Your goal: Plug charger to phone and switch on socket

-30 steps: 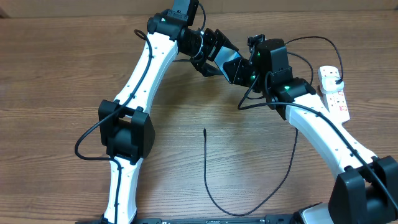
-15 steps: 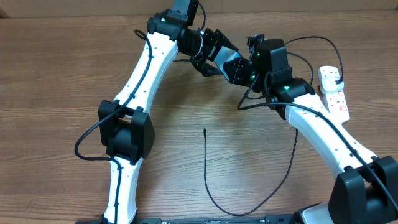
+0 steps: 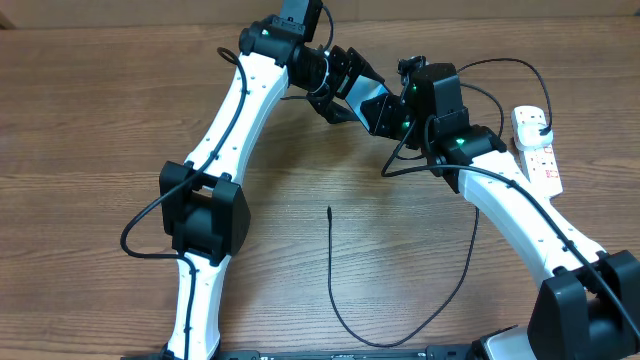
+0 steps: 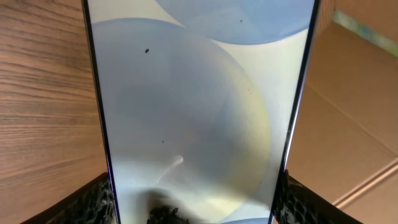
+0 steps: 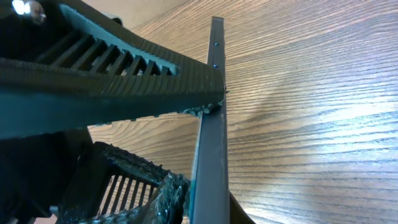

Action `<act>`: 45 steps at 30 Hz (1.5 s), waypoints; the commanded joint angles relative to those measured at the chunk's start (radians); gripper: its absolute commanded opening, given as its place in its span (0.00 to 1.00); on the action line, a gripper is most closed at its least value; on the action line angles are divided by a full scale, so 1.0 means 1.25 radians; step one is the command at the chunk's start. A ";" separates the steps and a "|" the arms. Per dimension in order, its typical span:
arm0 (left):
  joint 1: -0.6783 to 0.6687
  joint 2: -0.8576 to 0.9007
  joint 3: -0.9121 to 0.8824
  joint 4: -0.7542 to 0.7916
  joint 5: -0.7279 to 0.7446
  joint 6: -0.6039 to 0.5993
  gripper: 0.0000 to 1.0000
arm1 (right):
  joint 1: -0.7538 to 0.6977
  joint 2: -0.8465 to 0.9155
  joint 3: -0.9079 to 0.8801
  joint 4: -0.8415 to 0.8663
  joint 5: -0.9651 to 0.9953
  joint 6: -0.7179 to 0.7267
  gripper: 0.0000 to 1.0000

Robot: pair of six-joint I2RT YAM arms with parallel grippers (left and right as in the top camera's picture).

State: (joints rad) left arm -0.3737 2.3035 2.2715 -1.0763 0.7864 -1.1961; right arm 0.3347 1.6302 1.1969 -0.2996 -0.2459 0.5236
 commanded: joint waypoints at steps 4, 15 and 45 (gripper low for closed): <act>-0.011 -0.092 0.028 0.003 -0.034 -0.001 0.04 | 0.004 0.002 0.021 0.008 0.017 0.002 0.15; -0.011 -0.102 0.028 -0.003 -0.041 0.003 0.04 | 0.004 0.002 0.021 0.023 0.017 0.002 0.08; 0.033 -0.134 0.028 -0.024 -0.041 0.070 1.00 | -0.007 0.002 0.021 0.045 0.029 0.023 0.04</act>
State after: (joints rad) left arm -0.3626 2.2147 2.2787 -1.1034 0.7219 -1.1694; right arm 0.3355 1.6394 1.2083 -0.2619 -0.2245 0.5392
